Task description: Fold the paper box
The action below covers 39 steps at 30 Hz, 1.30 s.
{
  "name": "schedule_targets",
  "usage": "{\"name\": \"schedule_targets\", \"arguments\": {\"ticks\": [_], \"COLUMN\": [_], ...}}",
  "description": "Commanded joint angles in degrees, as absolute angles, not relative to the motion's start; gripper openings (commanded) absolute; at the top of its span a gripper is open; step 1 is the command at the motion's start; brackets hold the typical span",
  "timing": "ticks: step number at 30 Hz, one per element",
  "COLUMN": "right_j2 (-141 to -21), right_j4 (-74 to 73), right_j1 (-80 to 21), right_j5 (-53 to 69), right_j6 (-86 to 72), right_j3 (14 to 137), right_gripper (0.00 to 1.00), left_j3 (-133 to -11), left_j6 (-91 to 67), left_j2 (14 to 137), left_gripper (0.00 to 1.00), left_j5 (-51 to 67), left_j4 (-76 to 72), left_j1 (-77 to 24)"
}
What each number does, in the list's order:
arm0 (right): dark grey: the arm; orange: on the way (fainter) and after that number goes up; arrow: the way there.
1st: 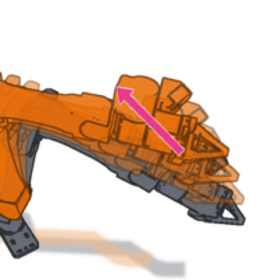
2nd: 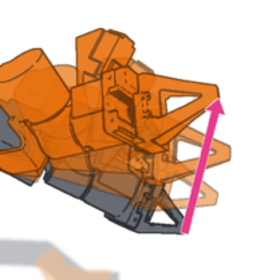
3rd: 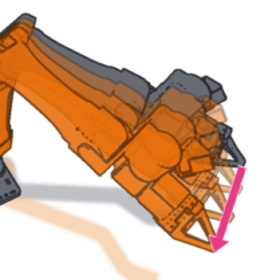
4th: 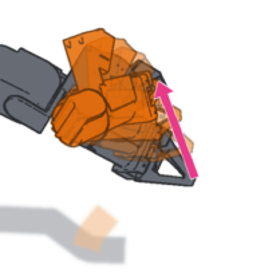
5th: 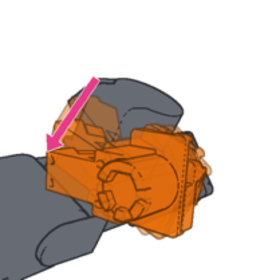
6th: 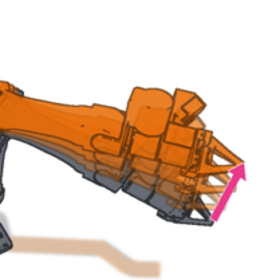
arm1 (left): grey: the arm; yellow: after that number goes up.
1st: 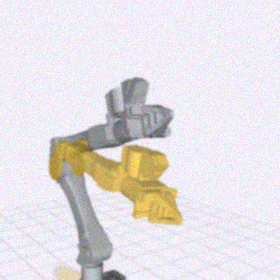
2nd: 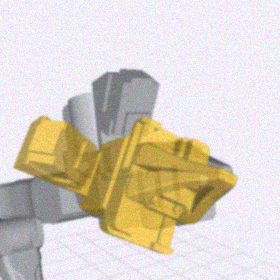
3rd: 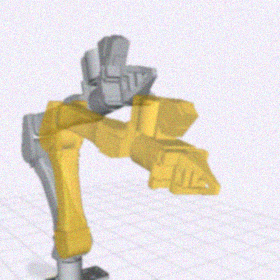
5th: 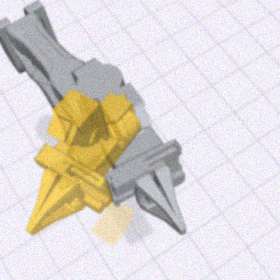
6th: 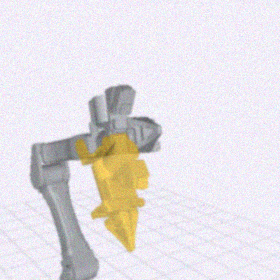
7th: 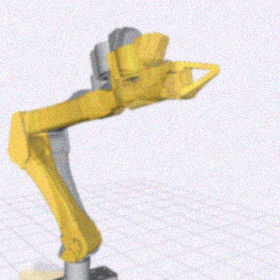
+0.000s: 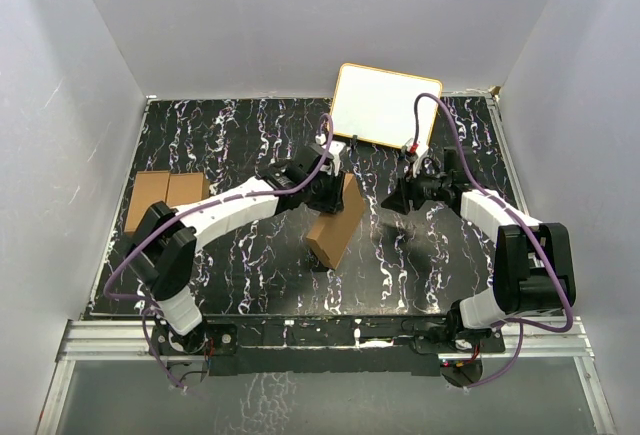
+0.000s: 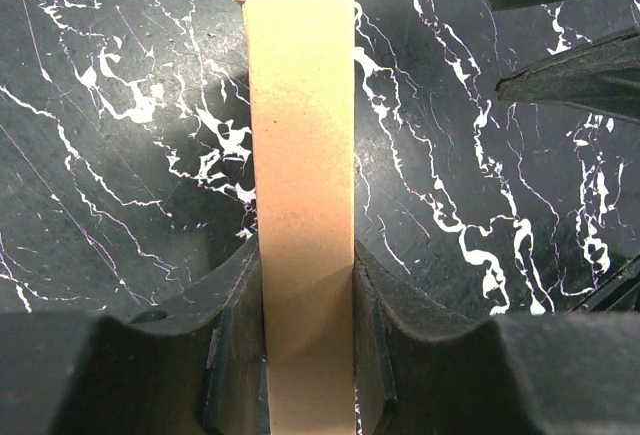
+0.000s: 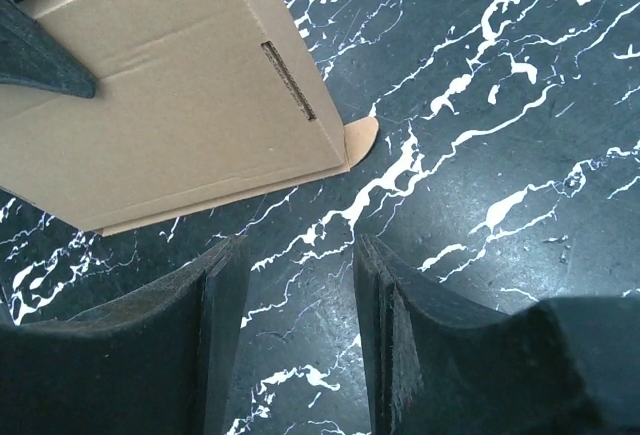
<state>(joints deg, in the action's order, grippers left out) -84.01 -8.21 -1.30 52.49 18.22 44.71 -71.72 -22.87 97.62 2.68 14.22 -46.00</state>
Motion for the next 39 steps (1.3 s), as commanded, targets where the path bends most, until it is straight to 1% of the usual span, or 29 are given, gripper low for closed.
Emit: {"name": "schedule_targets", "arguments": {"ticks": [1, 4, 9, 14, 17, 22, 29, 34, 39], "right_j2": [-83.7, -83.5, -82.1, -80.8, -82.4, -87.6, -94.9, -96.2, -96.4], "right_j4": [-4.6, -4.9, -5.3, -1.8, 0.5, 6.0, 10.2, 16.7, 18.6], "right_j1": [-0.4, -0.2, -0.2, -0.2, -0.2, -0.2, -0.2, -0.2, -0.2], "right_j5": [54.6, 55.5, 60.1, 62.7, 64.5, 62.7, 61.7, 63.2, 61.2], "right_j6": [17.8, 18.4, 20.5, 21.1, 19.8, 12.4, -3.1, -11.9, -14.5], "right_j3": [45.7, 45.6, 45.1, 42.4, 41.0, 40.1, 42.3, 41.5, 41.0], "right_gripper": [0.5, 0.5, 0.51, 0.54, 0.55, 0.55, 0.55, 0.55, 0.54], "left_j3": [-69.2, -67.0, -61.3, -55.5, -53.6, -51.0, -46.9, -46.4, -46.1], "left_j6": [-20.5, -19.7, -19.7, -17.8, -17.6, -17.7, -18.8, -18.3, -19.1], "left_j2": [99.0, 96.2, 92.5, 90.2, 89.5, 89.2, 88.5, 88.9, 89.4], "left_gripper": [0.0, 0.0, 0.0, 0.0, 0.0, 0.0, 0.0, 0.0, 0.0], "left_j5": [-1.4, 2.3, 16.4, 26.7, 30.1, 34.7, 42.3, 46.3, 47.7], "left_j4": [19.9, 15.8, 7.0, -0.1, -2.7, -7.3, -15.5, -17.5, -18.7], "left_j1": [-47.1, -46.1, -40.0, -35.6, -33.7, -31.5, -28.2, -27.6, -27.3]}}
